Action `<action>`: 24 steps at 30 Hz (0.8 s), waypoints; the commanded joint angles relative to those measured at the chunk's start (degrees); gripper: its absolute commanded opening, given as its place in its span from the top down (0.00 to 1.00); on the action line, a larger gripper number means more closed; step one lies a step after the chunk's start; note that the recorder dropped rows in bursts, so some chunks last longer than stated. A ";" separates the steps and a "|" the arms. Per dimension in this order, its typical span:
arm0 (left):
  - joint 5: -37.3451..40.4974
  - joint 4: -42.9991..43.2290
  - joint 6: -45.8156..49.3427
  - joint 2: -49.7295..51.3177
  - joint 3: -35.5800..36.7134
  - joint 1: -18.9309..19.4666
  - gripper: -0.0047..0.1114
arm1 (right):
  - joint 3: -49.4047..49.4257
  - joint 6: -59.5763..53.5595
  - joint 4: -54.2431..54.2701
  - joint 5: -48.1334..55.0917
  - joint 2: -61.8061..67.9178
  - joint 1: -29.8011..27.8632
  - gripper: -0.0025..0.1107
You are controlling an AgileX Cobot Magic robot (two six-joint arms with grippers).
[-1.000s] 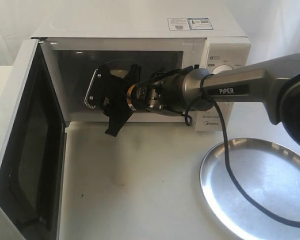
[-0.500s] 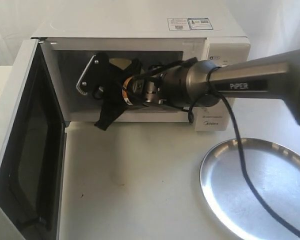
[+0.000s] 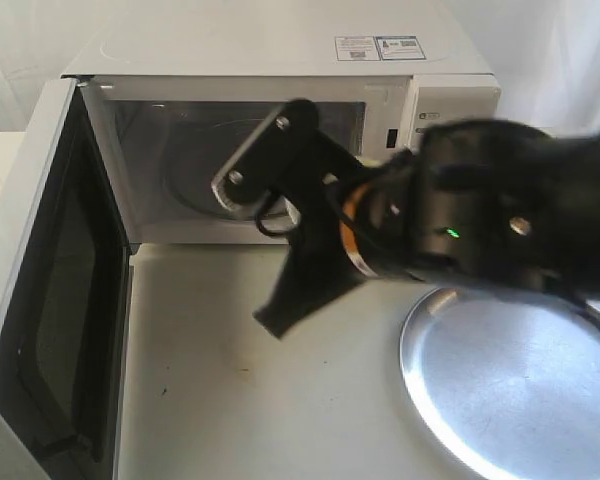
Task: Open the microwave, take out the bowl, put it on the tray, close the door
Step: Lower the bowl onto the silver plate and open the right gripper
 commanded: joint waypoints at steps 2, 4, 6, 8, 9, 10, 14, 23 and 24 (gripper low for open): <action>-0.21 -0.45 0.00 -0.12 -0.16 -0.20 0.96 | 15.65 4.80 -0.11 1.43 -6.20 0.10 0.98; -0.21 -0.45 0.00 -0.12 -0.16 -0.20 0.96 | 20.11 9.69 -2.40 1.30 -6.37 -0.01 0.98; -0.21 -0.45 0.00 -0.12 -0.16 -0.20 0.96 | 23.24 16.28 -6.97 0.91 -6.37 -0.01 0.98; -0.21 -0.45 0.00 -0.12 -0.16 -0.20 0.96 | 25.68 24.96 -13.64 1.57 -6.37 -0.01 0.98; -0.21 -0.45 0.00 -0.12 -0.16 -0.20 0.96 | 26.83 29.38 -16.84 2.75 -6.37 -0.01 0.98; -0.21 -0.45 0.00 -0.12 -0.16 -0.20 0.96 | 27.81 33.35 -19.37 4.47 -6.37 -0.01 0.98; -0.21 -0.45 0.00 -0.12 -0.16 -0.20 0.96 | 31.23 41.56 -25.86 9.56 -6.37 -0.01 0.98; -0.21 -0.45 0.00 -0.12 -0.16 -0.20 0.96 | 36.23 60.58 -42.07 6.62 -6.37 -0.01 0.98; -0.21 -0.45 0.00 -0.12 -0.16 -0.20 0.96 | 36.48 62.17 -43.79 6.71 -6.37 -0.01 0.98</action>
